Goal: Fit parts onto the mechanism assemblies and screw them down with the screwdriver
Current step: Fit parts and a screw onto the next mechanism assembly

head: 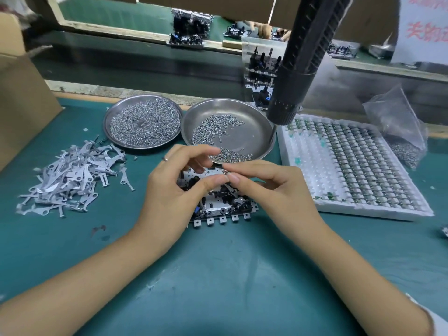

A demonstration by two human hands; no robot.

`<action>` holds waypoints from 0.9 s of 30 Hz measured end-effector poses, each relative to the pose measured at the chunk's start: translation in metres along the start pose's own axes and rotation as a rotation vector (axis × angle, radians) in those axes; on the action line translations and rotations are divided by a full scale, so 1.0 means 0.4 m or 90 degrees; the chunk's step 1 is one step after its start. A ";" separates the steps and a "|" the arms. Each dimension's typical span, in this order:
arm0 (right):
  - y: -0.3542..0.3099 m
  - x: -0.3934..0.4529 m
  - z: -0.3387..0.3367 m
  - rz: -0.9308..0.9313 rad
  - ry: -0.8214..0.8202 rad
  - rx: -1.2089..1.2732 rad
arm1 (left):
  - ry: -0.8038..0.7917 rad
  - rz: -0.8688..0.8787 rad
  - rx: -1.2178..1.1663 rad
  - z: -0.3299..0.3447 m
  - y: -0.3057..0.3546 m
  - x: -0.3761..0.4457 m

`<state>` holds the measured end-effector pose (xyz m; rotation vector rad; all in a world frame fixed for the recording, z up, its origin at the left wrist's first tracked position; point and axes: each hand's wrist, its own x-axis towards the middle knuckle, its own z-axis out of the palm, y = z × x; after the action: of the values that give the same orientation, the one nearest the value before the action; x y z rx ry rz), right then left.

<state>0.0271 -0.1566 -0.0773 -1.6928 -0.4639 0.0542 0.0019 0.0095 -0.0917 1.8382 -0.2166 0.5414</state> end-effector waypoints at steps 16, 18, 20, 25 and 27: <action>0.032 -0.016 0.001 -0.229 -0.032 -0.297 | -0.054 -0.025 -0.027 -0.048 -0.007 0.006; 0.041 -0.015 0.004 -0.285 -0.051 -0.346 | -0.039 -0.049 -0.029 -0.050 -0.011 0.001; 0.047 -0.016 0.008 -0.327 -0.060 -0.377 | -0.037 -0.055 -0.013 -0.050 -0.013 -0.006; 0.057 -0.016 0.019 -0.386 -0.059 -0.439 | -0.037 -0.033 0.034 -0.047 -0.006 -0.018; 0.058 -0.016 0.020 -0.390 -0.066 -0.451 | -0.039 -0.030 0.045 -0.049 -0.003 -0.021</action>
<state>0.0253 -0.1535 -0.1023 -2.1570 -1.1603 -0.5258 -0.0099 0.0271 -0.0917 1.9255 -0.1970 0.4656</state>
